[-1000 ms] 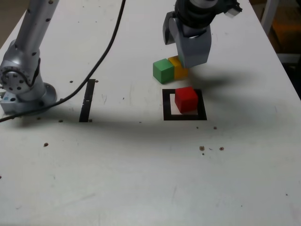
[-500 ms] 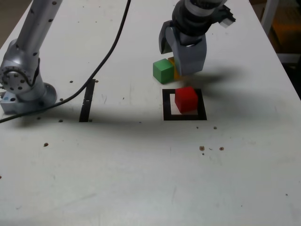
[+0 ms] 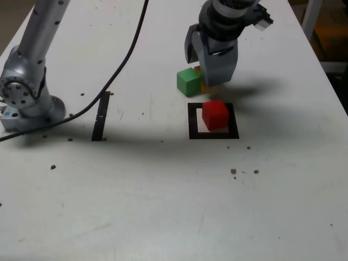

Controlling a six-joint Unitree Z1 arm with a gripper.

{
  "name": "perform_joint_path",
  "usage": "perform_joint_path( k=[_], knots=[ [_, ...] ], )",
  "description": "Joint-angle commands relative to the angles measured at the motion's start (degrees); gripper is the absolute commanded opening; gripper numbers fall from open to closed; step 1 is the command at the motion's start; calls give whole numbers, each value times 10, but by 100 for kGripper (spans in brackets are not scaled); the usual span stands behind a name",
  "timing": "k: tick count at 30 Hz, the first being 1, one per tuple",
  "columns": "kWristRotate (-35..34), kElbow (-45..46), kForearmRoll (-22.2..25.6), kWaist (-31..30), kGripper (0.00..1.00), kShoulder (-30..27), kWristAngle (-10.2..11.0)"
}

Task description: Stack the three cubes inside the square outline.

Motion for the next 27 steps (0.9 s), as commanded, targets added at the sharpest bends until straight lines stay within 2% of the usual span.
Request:
perform_joint_path(
  k=[1,9,13,17,18,27],
  knots=[
    [0,1,1,0,61,-8,-1],
    [7,1,-1,-1,60,-8,-2],
    [15,1,3,-3,51,-10,-10],
    [20,-3,11,-1,32,-16,-27],
    [20,-4,11,-1,29,-17,-30],
    [20,-10,16,0,26,-15,-38]
  ],
)
